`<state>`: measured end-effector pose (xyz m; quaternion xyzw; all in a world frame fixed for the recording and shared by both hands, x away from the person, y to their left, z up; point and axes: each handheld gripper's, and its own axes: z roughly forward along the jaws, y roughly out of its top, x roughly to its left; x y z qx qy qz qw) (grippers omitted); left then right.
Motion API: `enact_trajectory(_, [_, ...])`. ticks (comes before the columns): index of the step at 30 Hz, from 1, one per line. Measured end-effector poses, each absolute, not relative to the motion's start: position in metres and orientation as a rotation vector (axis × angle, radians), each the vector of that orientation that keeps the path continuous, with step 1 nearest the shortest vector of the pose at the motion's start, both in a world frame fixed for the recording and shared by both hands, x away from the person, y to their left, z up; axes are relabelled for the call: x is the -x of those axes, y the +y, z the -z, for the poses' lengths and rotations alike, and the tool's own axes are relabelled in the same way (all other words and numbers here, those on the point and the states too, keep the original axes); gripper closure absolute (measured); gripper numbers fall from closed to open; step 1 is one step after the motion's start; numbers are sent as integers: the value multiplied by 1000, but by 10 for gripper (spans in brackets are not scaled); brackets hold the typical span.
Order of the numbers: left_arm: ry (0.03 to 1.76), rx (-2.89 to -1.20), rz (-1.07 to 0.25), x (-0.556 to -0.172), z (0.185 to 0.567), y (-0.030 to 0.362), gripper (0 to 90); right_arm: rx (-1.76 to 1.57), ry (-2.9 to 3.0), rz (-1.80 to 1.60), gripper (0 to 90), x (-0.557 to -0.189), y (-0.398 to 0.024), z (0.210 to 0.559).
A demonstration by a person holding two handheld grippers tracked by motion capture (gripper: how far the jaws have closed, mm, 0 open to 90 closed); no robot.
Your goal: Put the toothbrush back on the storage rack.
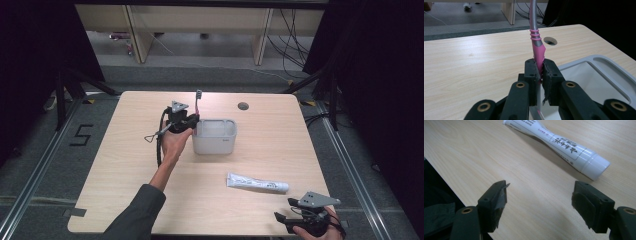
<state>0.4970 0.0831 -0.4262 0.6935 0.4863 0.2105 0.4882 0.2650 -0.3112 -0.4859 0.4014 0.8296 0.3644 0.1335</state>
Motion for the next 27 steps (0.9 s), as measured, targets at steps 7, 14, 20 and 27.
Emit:
enact_trajectory(7, [1177, -1703, -522, -496, 427, 83, 807, -1165, 2408, -1058, 284, -265, -311, 486])
enact_trajectory(14, [1169, -1732, -524, -495, 427, 84, 791, -1165, 2409, -1059, 284, -265, -312, 486])
enact_trajectory(20, [1165, -1744, -520, -492, 427, 88, 755, -1171, 2407, -1063, 284, -265, -312, 486])
enact_trajectory(27, [1161, -1753, -503, -485, 422, 93, 653, -1167, 2400, -1058, 284, -265, -313, 486])
